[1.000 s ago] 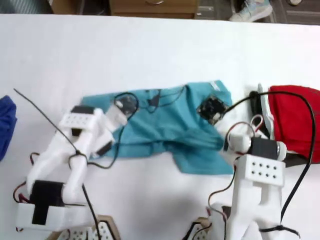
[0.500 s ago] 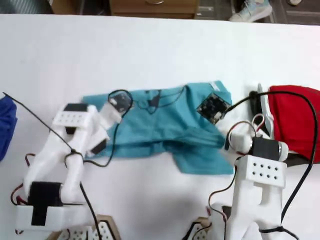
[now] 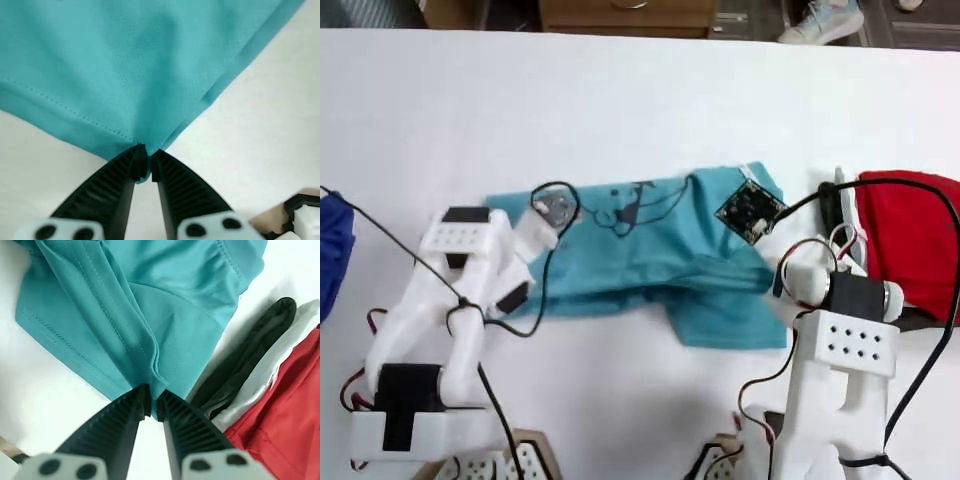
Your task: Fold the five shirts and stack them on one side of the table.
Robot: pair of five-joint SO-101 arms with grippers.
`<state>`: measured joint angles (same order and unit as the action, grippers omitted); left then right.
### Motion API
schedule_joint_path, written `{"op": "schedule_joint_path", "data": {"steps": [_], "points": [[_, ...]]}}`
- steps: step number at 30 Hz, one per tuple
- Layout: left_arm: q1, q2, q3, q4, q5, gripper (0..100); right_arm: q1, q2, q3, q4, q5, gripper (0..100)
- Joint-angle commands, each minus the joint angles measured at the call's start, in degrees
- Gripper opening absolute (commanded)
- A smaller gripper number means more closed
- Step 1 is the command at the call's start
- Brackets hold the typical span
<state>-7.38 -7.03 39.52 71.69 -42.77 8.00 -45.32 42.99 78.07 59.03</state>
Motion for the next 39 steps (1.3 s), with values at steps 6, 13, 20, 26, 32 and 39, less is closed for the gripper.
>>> {"op": "schedule_joint_path", "data": {"steps": [6,13,20,26,32,39], "points": [[-0.26,-2.64,1.63,-0.18,-0.79,2,0.48,-1.80,-2.20,3.38,0.18,2.0],[-0.62,-2.64,4.44,-2.73,-0.79,2,1.71,-1.54,-2.20,3.47,0.18,2.0],[-0.97,-2.64,0.84,-2.29,-0.79,2,1.98,-1.98,-1.76,3.38,0.18,2.0],[-1.67,-2.64,-1.01,-2.29,-0.79,2,2.15,-1.98,-7.21,7.08,0.18,2.0],[-1.58,-2.29,-0.57,-2.64,-0.79,2,2.15,-1.89,-7.47,9.98,0.26,2.0],[-1.58,-2.20,-0.40,-2.29,-0.79,2,2.07,-1.89,-3.52,9.01,0.26,2.0]]}}
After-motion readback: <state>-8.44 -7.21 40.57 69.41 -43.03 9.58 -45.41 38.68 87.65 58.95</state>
